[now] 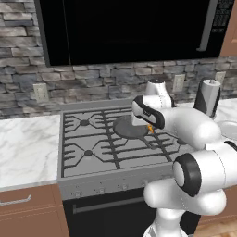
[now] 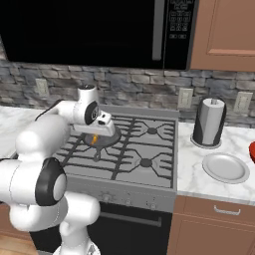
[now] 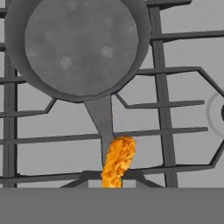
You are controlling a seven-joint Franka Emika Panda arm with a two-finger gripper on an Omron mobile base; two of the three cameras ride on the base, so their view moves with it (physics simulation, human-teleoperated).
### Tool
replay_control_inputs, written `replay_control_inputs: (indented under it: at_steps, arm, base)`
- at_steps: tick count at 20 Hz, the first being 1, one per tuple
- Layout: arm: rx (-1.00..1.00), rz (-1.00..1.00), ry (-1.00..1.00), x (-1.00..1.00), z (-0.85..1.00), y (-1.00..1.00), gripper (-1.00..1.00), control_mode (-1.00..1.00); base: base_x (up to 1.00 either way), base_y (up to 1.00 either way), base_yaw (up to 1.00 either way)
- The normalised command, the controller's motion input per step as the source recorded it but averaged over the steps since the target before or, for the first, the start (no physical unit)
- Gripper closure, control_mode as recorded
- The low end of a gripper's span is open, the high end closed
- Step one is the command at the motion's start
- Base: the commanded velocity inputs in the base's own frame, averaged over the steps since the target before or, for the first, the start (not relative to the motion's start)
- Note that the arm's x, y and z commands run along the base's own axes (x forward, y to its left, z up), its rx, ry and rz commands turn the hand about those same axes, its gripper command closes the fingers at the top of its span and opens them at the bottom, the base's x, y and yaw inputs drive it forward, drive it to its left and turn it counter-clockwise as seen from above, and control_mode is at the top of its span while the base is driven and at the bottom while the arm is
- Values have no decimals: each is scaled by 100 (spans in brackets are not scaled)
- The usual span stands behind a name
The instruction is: Place the shrimp on the plate and place the onion on the same plate.
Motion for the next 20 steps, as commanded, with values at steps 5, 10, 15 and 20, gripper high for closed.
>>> replay_control_inputs:
  at_steps: [5,10,15,20]
  arm:
    - [0,0,0,-22,23,-3,100,-100]
    - [0,0,0,-39,9,0,100,-100]
    - [0,0,0,-17,19,0,100,-100]
    - [0,0,0,-10,13,0,100,-100]
  base:
    - [0,0,0]
    - [0,0,0]
    - [0,0,0]
    - [0,0,0]
